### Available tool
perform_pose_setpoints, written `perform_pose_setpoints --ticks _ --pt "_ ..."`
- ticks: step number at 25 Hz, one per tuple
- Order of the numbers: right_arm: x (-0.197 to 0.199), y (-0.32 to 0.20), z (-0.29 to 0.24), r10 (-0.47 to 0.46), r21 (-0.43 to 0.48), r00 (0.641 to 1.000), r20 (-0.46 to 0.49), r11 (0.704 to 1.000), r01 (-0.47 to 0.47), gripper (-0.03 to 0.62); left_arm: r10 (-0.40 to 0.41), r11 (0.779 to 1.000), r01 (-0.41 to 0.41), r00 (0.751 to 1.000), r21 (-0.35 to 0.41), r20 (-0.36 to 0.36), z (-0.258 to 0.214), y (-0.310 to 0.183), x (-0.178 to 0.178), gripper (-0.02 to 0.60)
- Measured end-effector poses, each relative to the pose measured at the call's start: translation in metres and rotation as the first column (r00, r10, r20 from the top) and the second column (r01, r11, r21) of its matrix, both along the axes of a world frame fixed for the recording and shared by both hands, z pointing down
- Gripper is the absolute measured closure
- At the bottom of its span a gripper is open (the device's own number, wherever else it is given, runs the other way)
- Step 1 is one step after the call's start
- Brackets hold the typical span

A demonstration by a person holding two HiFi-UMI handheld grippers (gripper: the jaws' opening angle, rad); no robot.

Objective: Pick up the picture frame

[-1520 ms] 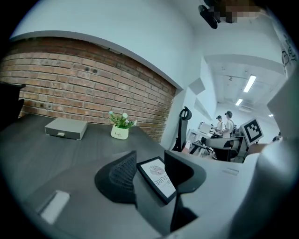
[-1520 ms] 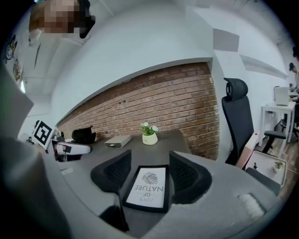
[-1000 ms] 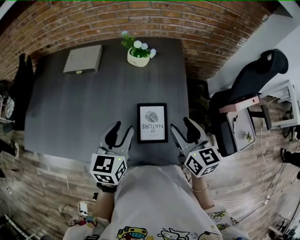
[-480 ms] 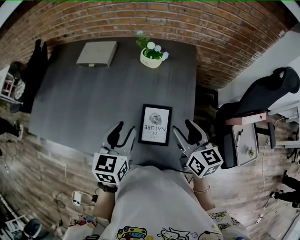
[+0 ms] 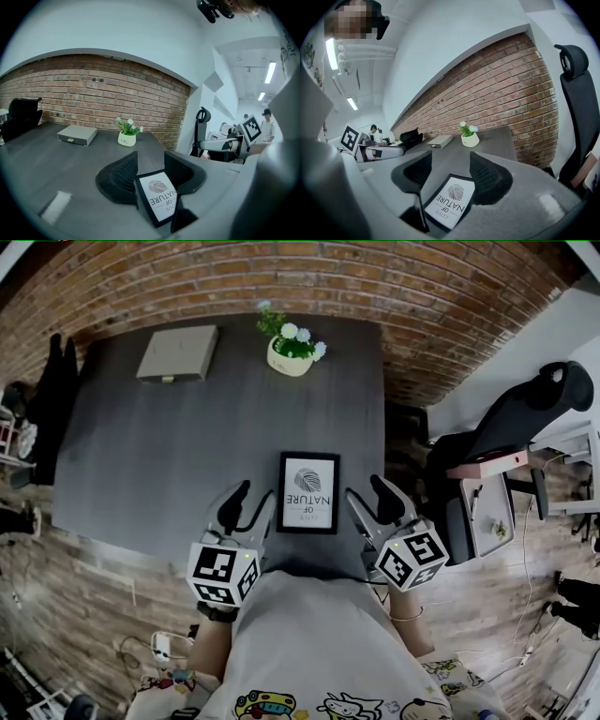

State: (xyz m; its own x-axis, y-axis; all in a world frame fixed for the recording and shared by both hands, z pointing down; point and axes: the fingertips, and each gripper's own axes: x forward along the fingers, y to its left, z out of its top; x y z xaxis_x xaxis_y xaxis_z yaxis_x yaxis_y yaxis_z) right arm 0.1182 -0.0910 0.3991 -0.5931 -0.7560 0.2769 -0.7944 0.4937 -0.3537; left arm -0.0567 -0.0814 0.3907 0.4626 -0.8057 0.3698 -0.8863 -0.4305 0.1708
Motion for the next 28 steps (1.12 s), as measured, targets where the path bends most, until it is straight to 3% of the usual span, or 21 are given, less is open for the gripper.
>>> perform_pose_setpoints --ticks 16,28 --pt "0.002 -0.003 0.023 0.048 -0.087 0.999 -0.023 0.995 -0.05 0.355 0.059 0.996 -0.061 0.998 -0.064 -0.024 0.025 -0.015 0.01 0.396" --pt "-0.003 -0.005 0.065 0.037 -0.2 0.999 -0.001 0.979 -0.036 0.362 0.095 0.98 -0.093 0.995 -0.178 0.002 0.074 -0.017 0.02 0.399"
